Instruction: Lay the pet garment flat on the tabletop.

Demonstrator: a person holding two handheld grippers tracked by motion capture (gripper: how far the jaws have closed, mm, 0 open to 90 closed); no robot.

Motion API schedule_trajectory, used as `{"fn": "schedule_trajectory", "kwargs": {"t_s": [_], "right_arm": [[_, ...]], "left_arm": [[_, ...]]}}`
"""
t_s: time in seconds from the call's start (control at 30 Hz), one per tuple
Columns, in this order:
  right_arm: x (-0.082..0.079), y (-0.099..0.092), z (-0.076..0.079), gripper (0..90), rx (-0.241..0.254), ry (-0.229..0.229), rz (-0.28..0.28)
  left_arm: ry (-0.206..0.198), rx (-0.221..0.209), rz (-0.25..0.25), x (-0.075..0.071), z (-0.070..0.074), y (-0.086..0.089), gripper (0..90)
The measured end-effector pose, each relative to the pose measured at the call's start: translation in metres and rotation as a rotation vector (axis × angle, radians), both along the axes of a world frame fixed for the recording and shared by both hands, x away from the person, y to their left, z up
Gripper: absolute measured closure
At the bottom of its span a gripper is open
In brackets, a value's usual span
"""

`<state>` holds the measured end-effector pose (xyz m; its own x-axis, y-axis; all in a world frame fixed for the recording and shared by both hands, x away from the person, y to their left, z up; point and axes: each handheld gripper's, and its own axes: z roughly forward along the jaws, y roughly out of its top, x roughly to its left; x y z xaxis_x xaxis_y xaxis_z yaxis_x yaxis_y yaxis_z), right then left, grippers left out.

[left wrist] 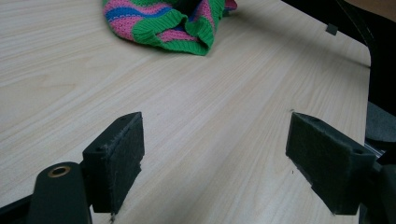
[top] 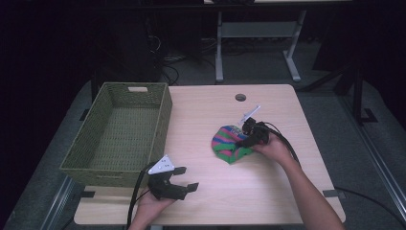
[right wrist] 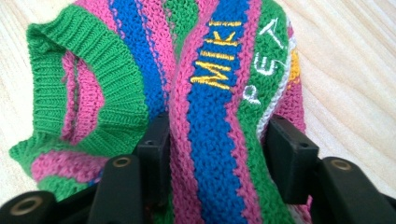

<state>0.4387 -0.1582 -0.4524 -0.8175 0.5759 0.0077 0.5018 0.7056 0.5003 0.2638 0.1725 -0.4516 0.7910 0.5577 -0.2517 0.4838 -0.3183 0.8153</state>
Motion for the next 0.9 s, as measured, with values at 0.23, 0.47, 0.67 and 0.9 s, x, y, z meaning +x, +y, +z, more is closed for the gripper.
{"fn": "schedule_trajectory", "kwargs": {"t_s": [0.23, 0.47, 0.67, 0.9], "right_arm": [[0.0000, -0.0001, 0.0011, 56.7, 0.003, 0.011, -0.023], [-0.0005, -0.0001, 0.0027, 65.1, 0.014, 0.038, -0.053], [0.0015, -0.0010, 0.0029, 69.1, 0.016, 0.043, -0.066], [0.0035, -0.0061, 0.0046, 71.2, 0.065, 0.081, -0.088]], "left_arm": [[0.002, 0.002, 0.000, -0.0001, -0.0003, -0.0004, 19.2], [0.001, 0.001, 0.001, -0.0001, 0.0000, -0.0005, 19.1], [0.000, 0.002, -0.001, -0.0004, 0.0000, -0.0005, 19.1], [0.003, -0.007, 0.009, 0.0008, 0.0003, 0.0024, 19.1]]}}
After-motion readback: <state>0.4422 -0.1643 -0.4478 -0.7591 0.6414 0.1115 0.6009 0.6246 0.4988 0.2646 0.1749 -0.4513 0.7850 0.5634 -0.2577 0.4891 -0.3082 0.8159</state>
